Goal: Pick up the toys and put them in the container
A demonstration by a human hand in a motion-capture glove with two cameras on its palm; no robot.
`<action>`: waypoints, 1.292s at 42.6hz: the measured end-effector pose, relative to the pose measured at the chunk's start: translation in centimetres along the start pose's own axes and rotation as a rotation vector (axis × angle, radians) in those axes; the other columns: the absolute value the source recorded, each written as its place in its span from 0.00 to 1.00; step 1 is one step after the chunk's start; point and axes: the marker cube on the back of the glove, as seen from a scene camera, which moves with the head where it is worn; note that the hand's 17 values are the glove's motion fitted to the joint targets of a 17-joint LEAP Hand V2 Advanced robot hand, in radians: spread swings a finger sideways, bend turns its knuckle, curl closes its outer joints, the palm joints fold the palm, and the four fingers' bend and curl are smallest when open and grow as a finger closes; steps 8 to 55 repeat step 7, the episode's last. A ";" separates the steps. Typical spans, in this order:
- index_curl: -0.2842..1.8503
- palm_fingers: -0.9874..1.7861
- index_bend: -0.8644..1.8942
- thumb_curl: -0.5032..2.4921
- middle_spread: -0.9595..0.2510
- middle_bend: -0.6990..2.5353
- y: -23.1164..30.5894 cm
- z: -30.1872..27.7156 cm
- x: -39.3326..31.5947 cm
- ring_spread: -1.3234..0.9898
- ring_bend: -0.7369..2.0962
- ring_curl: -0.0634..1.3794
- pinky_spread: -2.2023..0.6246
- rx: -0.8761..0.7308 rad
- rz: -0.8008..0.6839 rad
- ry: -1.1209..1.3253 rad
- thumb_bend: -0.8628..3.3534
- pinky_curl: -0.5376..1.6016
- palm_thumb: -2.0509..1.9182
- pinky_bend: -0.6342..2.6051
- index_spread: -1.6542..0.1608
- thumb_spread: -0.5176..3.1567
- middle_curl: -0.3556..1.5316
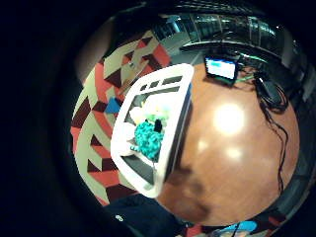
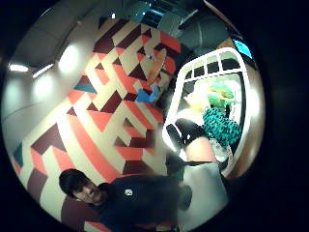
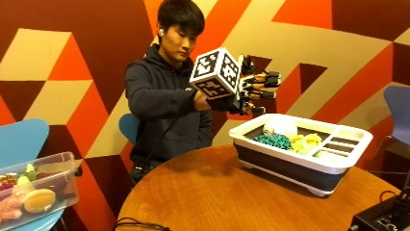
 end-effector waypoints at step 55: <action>0.33 0.28 0.38 0.30 0.80 0.24 2.4 -1.9 0.8 0.56 0.31 0.16 0.79 0.021 -0.010 0.048 0.20 0.41 0.64 0.38 0.76 0.48 0.28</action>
